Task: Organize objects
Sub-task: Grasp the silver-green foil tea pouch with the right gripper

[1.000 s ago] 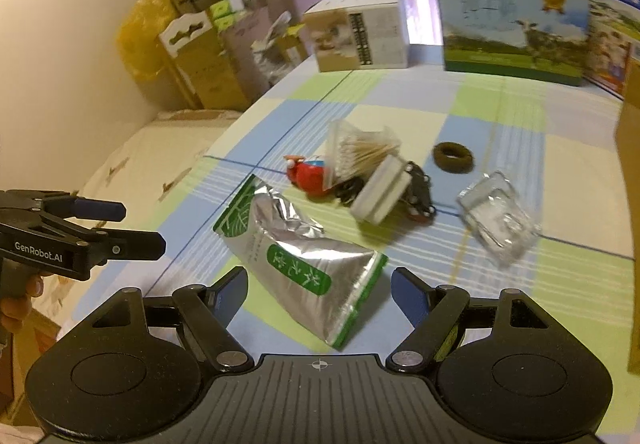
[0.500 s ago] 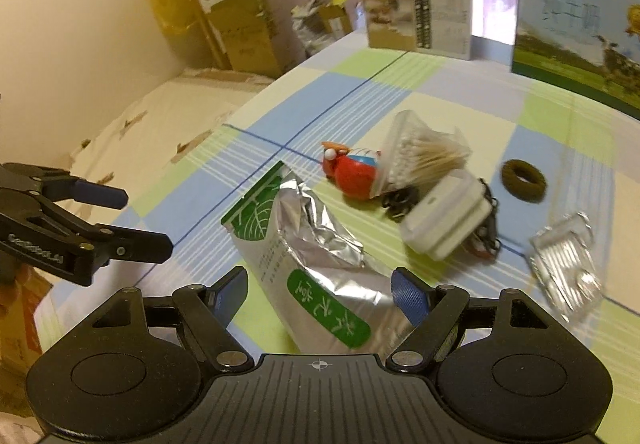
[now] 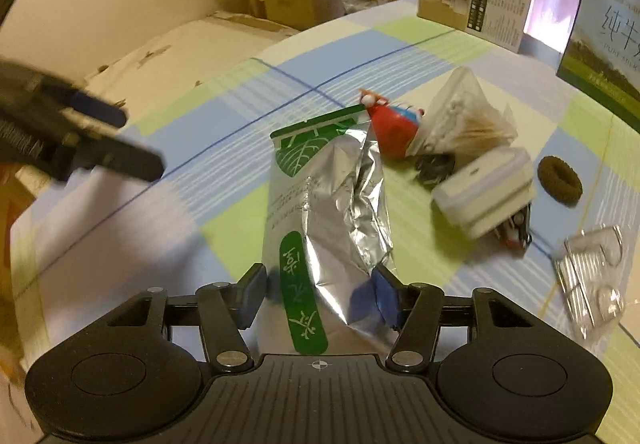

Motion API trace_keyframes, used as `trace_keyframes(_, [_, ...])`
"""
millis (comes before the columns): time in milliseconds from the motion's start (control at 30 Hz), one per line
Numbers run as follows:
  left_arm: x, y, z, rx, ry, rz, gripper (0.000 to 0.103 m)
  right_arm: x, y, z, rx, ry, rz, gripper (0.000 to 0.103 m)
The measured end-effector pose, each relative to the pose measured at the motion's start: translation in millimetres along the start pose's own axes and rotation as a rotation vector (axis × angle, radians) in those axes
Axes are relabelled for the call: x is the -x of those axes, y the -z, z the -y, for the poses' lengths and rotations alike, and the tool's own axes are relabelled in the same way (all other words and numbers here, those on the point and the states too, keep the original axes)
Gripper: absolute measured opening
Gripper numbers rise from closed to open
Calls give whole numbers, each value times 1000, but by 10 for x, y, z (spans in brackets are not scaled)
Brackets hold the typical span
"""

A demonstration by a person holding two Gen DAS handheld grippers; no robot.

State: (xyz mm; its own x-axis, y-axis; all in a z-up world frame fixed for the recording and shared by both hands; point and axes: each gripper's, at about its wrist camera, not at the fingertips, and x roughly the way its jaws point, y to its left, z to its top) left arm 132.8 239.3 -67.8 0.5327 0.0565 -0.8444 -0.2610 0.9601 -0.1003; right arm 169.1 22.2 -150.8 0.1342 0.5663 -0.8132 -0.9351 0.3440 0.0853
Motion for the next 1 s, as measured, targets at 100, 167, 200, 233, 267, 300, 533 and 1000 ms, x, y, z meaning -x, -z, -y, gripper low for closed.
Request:
trace_keyframes(100, [2,17,30,-13,6,-3,102,123,186,-30,-4,-24,-7,53])
trace_keyframes(167, [1,34,60,-22,14,-7,102,224,298,-52,-7,-29,-17,53])
trace_keyframes(200, [-1,42,81,-27,19,-8,102,271,351,-54,-13,-27,-22,53])
trace_keyframes(233, [-1,47,100,-32,24,-9,102,327,422,-54,-29,-18,-27,53])
trace_keyframes(267, [-3,53,130,-40,31,-11,102,380,490,-41,-51,-8,-31,53])
trace_keyframes(300, [-7,52,158,-46,37,-11,102,435,557,-23,-75,2,-36,53])
trace_keyframes(533, [-53,30,432,-118,99,-13,102,830,1004,124,-264,127,-55,53])
trace_keyframes(1000, [-156,-107,818,-238,191,-9,102,1241,1197,331,-551,413,-9,66])
